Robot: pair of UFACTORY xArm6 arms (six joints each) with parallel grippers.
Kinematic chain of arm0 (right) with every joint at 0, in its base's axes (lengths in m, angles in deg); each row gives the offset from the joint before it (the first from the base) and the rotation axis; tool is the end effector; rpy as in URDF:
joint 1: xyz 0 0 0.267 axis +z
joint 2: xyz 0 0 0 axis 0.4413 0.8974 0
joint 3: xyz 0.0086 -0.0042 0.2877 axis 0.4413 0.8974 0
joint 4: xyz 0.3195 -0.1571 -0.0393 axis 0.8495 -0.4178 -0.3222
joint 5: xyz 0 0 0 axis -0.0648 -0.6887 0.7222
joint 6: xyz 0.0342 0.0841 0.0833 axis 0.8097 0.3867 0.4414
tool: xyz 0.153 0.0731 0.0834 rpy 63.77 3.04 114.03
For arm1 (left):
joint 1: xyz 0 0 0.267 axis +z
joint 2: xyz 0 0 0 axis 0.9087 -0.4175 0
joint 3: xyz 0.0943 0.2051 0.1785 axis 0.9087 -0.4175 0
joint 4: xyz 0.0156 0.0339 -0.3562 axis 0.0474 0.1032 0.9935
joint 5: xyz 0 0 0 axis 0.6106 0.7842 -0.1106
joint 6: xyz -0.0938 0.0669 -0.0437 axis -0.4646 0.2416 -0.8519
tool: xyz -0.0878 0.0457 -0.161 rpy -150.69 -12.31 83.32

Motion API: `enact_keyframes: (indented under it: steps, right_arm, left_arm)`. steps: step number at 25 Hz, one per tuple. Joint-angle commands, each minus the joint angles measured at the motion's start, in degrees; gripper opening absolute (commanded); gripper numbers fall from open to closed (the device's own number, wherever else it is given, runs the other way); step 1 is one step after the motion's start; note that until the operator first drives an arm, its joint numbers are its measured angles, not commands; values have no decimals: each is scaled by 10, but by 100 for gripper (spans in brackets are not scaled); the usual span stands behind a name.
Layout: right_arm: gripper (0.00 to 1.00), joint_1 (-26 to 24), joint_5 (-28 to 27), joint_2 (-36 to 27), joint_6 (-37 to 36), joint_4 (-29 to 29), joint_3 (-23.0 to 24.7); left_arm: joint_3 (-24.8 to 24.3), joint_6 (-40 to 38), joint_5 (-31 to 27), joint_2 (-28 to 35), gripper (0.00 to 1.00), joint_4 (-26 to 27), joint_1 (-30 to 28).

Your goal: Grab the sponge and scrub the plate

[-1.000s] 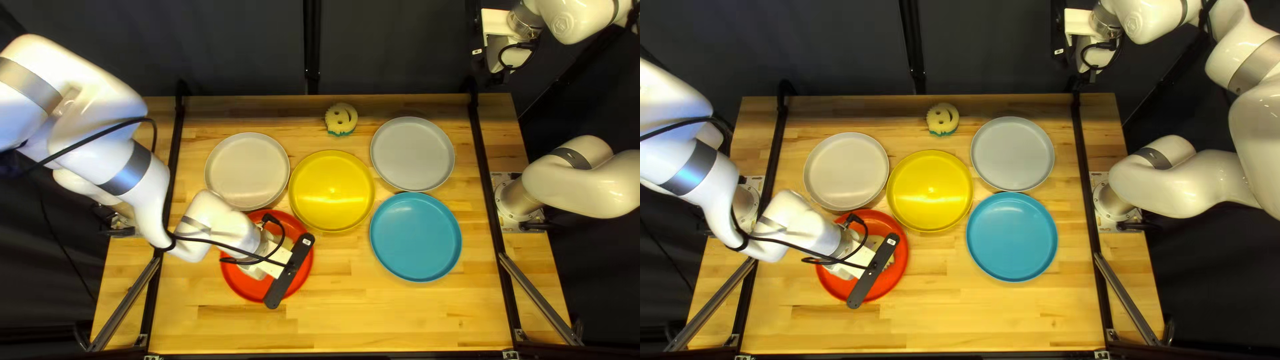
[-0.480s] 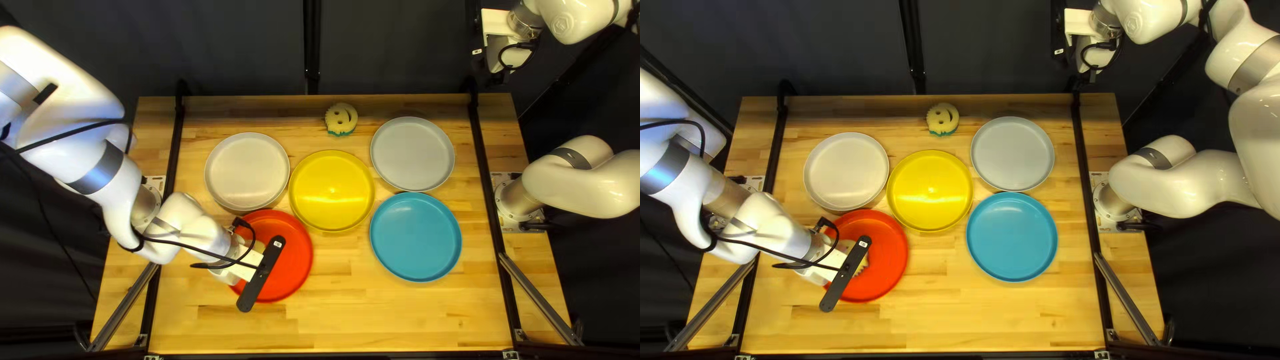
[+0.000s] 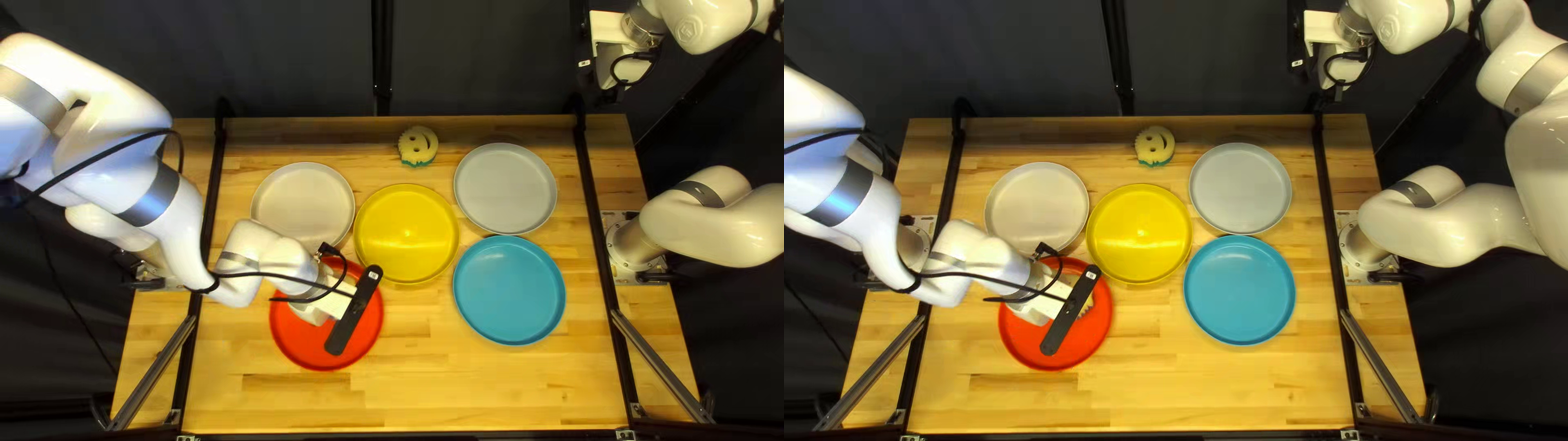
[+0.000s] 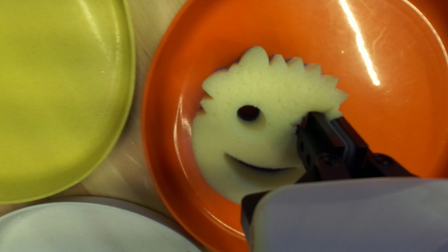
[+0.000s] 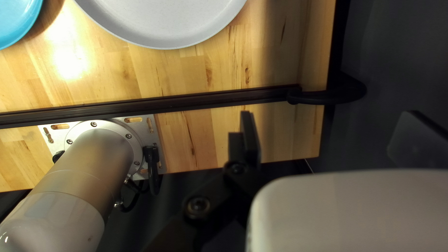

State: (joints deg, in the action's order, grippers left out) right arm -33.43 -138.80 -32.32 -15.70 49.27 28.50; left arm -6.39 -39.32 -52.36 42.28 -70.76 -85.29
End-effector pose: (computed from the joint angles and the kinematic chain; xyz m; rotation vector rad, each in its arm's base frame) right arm 0.1532 -0.2650 0.2192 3.0819 -0.1075 0.0428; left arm 0.3828 -0.1421 0.0148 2.9819 -0.7675 0.2519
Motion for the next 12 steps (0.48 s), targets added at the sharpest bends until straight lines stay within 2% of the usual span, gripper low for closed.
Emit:
enact_keyframes:
  steps: [1,12]
  right_arm:
    - [100,0,0,0,0,0,0]
    - [100,0,0,0,0,0,0]
  left_arm:
    - [-39,-9,15,25,0,17,-18]
    - [-109,-89,53,66,0,44,-96]
